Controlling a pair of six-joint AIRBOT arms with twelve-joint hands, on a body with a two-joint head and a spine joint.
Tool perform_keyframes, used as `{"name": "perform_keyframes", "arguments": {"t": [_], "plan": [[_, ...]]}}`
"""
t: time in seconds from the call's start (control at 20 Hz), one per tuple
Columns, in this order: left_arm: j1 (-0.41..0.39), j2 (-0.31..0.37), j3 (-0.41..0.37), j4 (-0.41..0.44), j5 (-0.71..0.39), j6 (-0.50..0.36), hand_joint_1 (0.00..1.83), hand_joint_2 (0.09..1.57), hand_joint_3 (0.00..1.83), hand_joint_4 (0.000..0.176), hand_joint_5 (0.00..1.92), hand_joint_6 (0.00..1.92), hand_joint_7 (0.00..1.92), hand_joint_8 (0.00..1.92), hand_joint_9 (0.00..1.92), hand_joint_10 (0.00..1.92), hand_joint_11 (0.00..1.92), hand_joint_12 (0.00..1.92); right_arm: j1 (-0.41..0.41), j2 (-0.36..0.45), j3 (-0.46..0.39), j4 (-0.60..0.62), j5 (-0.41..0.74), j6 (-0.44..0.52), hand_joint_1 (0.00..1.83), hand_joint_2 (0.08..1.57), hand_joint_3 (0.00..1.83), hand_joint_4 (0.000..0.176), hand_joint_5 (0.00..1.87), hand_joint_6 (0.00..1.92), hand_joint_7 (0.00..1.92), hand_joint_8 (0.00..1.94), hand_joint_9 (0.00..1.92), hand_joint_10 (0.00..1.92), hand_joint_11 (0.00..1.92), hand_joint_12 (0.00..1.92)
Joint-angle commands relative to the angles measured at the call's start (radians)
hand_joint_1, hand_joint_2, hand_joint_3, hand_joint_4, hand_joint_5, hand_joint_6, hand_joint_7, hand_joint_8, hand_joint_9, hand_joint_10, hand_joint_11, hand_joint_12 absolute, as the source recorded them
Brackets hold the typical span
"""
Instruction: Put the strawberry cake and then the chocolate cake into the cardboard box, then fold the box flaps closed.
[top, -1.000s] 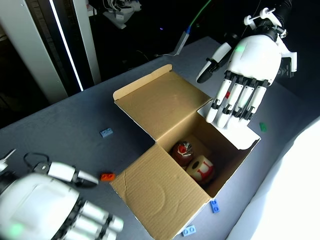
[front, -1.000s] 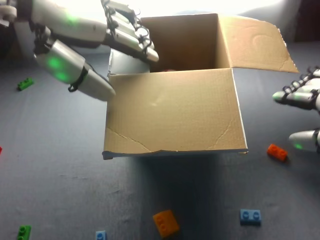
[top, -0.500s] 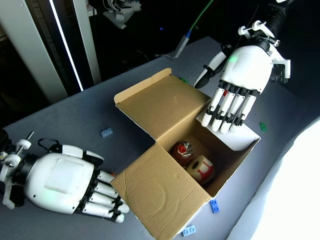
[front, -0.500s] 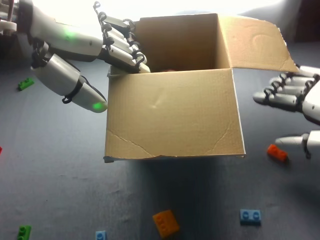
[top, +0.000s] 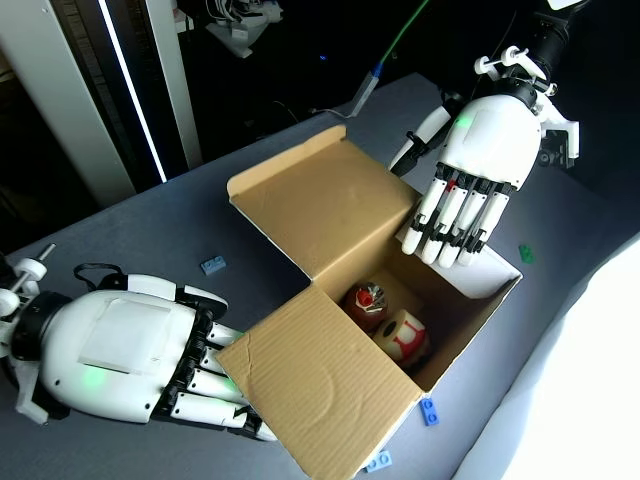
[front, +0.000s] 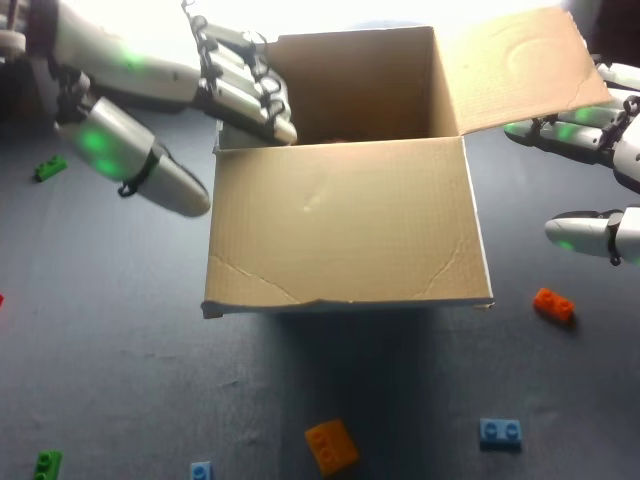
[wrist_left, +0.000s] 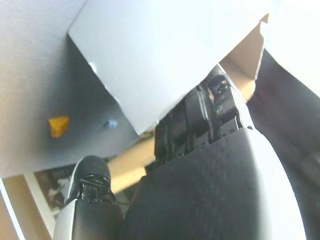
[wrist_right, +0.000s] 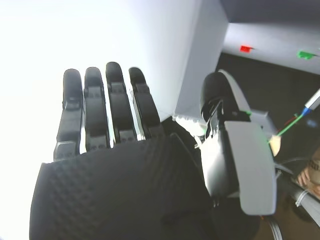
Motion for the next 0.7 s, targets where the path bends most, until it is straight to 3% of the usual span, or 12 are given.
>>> {"name": "perform_keyframes", "arguments": {"t": [0.0,0.35,0.45,0.5,0.65], "plan": [[-0.022,0.009,0.010,-0.066,0.019,-0.005,0.00,1.18,0.00,0.025,0.23,0.00,0.26,0.00,0.29,0.01,0.00,0.99,0.020,0.017,-0.009,0.012,0.123,-0.003,0.00,1.28,0.00,0.000,0.19,0.00,0.25,0.00,0.22,0.01,0.00,0.64],[-0.101,0.011,0.080,-0.057,-0.017,-0.029,0.00,1.19,0.00,0.025,0.27,0.01,0.27,0.00,0.33,0.01,0.00,1.01,0.104,0.038,-0.061,-0.007,0.129,-0.030,0.00,1.28,0.00,0.000,0.17,0.00,0.22,0.00,0.21,0.01,0.00,0.60],[-0.119,0.014,0.103,-0.041,-0.029,-0.034,0.00,1.20,0.00,0.029,0.27,0.01,0.26,0.00,0.31,0.00,0.00,1.01,0.121,0.029,-0.065,-0.007,0.119,-0.030,0.00,1.29,0.00,0.000,0.18,0.00,0.22,0.00,0.23,0.01,0.00,0.68],[-0.126,0.016,0.114,-0.035,-0.036,-0.040,0.00,1.20,0.00,0.017,0.25,0.00,0.24,0.00,0.29,0.00,0.00,0.99,0.126,0.023,-0.065,-0.007,0.116,-0.031,0.00,1.28,0.00,0.000,0.18,0.00,0.21,0.00,0.22,0.01,0.00,0.68],[-0.138,0.037,0.133,-0.012,-0.065,-0.051,0.00,1.20,0.00,0.019,0.24,0.00,0.24,0.00,0.29,0.00,0.00,0.99,0.141,0.000,-0.063,-0.007,0.098,-0.050,0.00,1.29,0.00,0.000,0.20,0.01,0.22,0.00,0.21,0.01,0.00,0.64]]}}
